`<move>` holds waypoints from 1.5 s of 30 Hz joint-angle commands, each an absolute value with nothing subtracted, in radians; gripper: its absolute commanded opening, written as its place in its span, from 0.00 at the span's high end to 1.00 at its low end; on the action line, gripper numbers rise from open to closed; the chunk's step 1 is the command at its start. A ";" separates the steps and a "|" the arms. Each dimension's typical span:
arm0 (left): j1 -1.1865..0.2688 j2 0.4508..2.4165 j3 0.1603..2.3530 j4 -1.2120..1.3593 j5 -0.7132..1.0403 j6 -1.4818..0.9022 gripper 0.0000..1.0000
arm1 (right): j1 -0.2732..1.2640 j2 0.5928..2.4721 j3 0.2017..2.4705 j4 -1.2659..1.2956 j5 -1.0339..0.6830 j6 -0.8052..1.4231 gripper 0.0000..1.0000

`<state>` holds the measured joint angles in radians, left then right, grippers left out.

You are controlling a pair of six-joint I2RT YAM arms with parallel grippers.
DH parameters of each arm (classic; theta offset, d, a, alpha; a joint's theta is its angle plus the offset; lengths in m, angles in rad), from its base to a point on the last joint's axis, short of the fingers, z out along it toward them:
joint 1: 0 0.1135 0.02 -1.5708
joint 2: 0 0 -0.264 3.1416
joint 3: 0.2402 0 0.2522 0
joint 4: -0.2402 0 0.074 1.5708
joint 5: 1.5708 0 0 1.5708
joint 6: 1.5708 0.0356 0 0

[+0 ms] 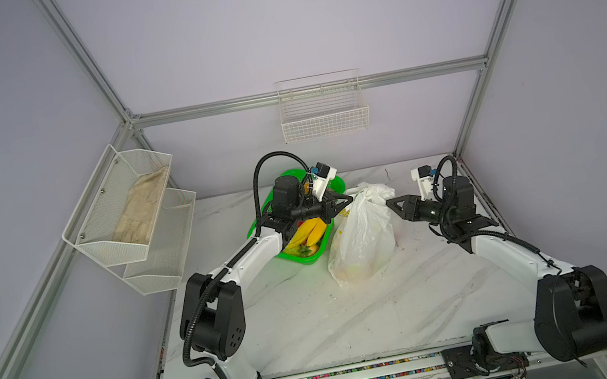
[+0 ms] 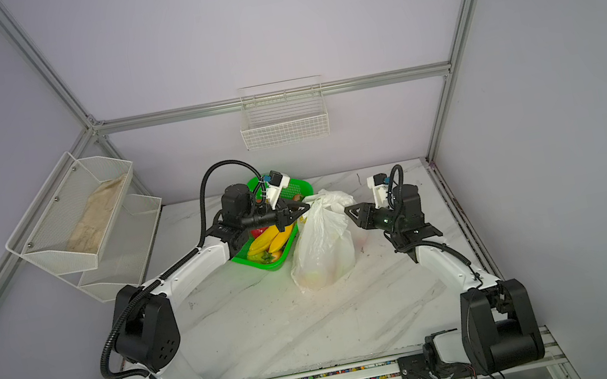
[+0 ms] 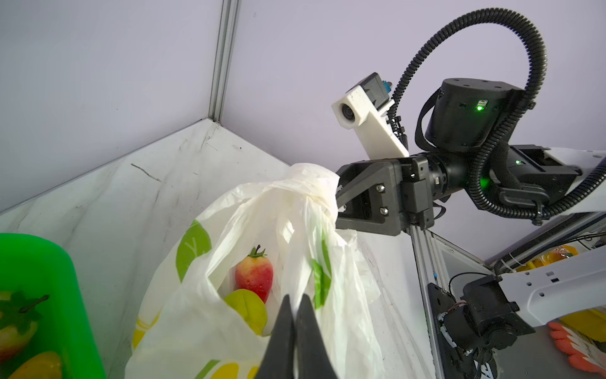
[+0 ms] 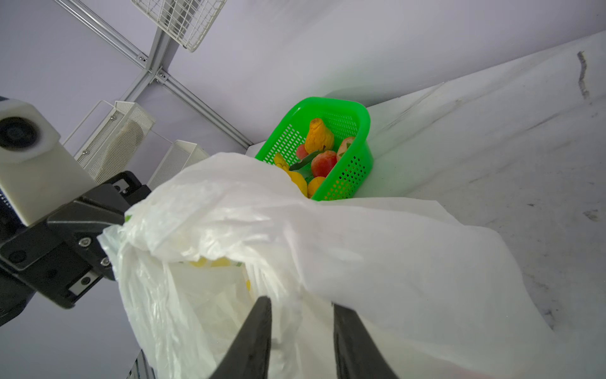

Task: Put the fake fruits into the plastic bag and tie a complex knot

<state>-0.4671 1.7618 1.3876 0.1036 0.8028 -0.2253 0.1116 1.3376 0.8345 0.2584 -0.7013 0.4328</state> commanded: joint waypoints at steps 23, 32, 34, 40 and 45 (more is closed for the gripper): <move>-0.466 1.758 1.416 0.129 0.806 -0.224 1.00 | 0.104 1.429 0.902 0.482 -0.758 0.396 0.83; -0.466 1.756 1.415 0.124 0.807 -0.219 1.00 | 0.104 1.399 0.901 0.442 -0.726 0.349 0.73; -0.466 1.756 1.414 0.124 0.809 -0.219 1.00 | 0.104 1.402 0.906 0.441 -0.726 0.348 0.73; -0.466 1.753 1.410 0.123 0.810 -0.219 1.00 | 0.104 1.402 0.937 0.390 -0.677 0.315 0.75; -0.467 1.753 1.412 0.123 0.813 -0.219 1.00 | 0.104 1.404 0.959 0.350 -0.670 0.267 0.75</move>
